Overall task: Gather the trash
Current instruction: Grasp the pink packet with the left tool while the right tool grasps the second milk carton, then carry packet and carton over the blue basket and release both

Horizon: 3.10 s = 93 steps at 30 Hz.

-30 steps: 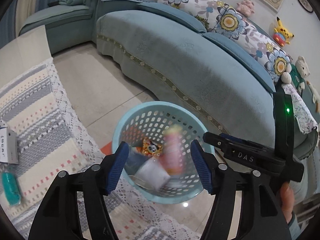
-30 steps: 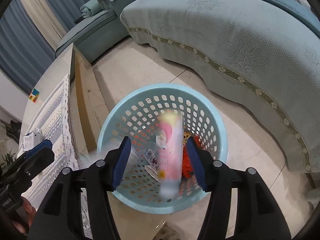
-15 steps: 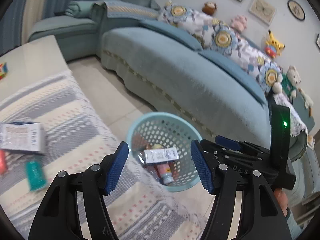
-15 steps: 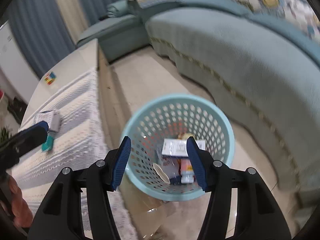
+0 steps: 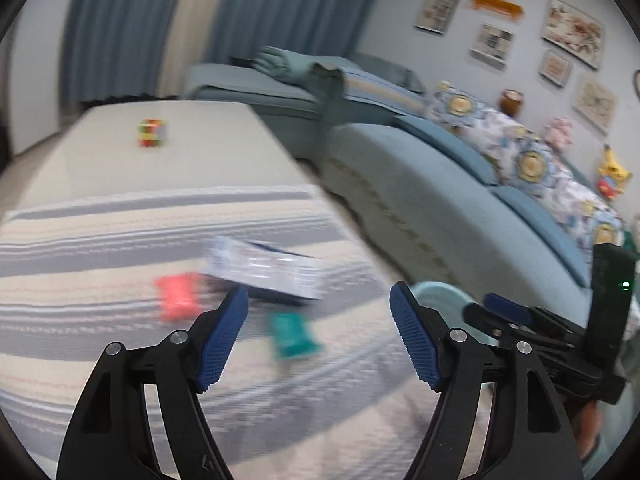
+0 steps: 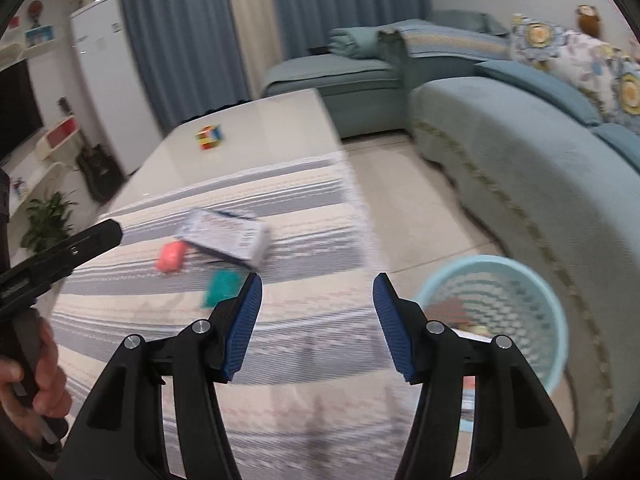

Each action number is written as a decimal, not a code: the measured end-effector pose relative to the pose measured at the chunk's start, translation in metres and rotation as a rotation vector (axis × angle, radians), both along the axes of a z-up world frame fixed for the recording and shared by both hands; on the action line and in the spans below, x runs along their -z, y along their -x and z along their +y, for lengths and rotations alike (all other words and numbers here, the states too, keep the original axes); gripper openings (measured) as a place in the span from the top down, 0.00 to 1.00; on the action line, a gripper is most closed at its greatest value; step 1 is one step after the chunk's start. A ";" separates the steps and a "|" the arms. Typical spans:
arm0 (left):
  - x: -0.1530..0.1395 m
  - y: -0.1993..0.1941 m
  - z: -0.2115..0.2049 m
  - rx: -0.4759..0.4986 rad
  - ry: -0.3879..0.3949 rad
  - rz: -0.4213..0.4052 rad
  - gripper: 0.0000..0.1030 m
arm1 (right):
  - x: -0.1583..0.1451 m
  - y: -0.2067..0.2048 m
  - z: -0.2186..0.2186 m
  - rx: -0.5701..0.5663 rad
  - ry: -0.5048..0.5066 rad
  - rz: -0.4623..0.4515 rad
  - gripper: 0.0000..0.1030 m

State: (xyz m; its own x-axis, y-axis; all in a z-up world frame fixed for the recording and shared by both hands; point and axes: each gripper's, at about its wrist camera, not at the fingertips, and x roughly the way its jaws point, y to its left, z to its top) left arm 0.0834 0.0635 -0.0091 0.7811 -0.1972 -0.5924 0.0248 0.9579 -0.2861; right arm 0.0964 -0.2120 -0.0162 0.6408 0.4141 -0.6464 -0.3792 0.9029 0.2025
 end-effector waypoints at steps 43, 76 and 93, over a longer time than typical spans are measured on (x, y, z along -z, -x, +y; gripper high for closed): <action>0.111 -0.056 0.133 -0.240 -0.002 0.274 0.64 | 0.079 -0.091 0.173 -0.438 0.104 0.221 0.42; 0.042 -0.018 0.063 -0.087 0.081 0.060 0.64 | 0.007 -0.055 0.120 -0.253 0.041 -0.033 0.44; -0.007 -0.073 -0.185 0.356 -0.012 0.046 0.64 | -0.010 -0.033 -0.144 0.355 0.014 0.057 0.44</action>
State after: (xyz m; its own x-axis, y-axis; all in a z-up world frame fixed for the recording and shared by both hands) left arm 0.1566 -0.1214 -0.0019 0.6368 -0.4455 -0.6292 0.3453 0.8945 -0.2839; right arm 0.1298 -0.3564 -0.0057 0.7056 0.1626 -0.6896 -0.0297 0.9792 0.2006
